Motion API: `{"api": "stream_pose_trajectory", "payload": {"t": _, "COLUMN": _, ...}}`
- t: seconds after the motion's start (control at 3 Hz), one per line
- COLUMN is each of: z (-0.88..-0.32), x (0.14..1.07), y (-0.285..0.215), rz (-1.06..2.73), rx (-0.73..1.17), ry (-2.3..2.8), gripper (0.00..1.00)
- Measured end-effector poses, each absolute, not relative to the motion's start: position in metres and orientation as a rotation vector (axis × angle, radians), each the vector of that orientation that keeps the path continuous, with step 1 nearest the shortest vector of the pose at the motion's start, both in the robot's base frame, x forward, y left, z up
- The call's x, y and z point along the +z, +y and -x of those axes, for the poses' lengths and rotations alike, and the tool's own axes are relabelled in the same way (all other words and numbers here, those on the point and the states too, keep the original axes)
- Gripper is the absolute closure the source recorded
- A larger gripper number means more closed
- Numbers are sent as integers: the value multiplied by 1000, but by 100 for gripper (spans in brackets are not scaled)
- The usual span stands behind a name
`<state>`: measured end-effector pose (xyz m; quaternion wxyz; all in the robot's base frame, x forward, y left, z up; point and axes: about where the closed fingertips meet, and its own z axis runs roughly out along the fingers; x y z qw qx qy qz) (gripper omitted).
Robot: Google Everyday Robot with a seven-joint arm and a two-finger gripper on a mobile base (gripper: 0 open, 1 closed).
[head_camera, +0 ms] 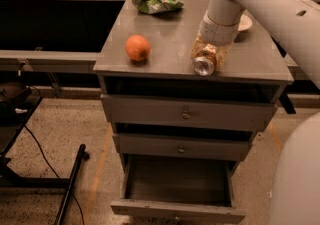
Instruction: Place orange can into bottom drawer
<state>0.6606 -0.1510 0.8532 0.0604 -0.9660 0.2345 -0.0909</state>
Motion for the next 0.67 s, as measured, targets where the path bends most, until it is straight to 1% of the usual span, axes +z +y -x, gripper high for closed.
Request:
{"api": "stream_pose_trajectory", "payload": {"t": 0.33, "z": -649, "x": 857, "y": -146, "rz": 2897, "rx": -221, "ry": 651, "gripper": 86}}
{"api": "stream_pose_trajectory", "payload": {"t": 0.67, "z": -616, "x": 875, "y": -151, "rz": 2884, "rx": -158, "ry": 623, "gripper": 100}}
